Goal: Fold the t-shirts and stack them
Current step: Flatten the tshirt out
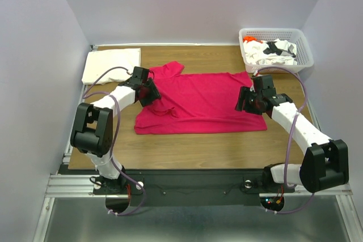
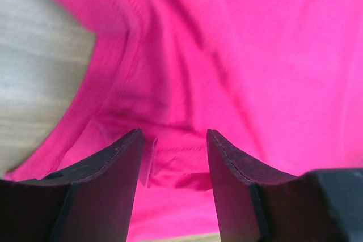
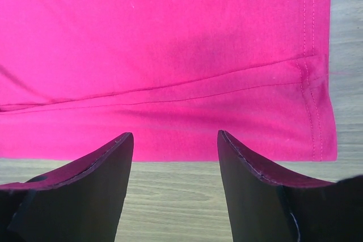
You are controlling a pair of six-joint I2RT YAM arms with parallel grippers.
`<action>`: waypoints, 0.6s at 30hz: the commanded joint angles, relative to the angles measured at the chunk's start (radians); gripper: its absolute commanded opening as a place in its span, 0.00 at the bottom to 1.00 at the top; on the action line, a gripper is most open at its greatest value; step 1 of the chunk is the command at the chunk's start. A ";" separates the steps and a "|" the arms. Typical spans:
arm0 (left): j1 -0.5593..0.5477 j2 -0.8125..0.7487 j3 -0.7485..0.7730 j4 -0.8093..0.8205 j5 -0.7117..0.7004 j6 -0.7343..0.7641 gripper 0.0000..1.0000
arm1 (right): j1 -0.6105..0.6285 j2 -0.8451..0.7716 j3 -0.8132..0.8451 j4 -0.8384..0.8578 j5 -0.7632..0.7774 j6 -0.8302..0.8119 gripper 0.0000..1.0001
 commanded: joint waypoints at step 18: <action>-0.033 -0.206 -0.128 -0.095 -0.179 0.021 0.83 | 0.003 -0.024 0.002 0.032 -0.076 -0.085 0.67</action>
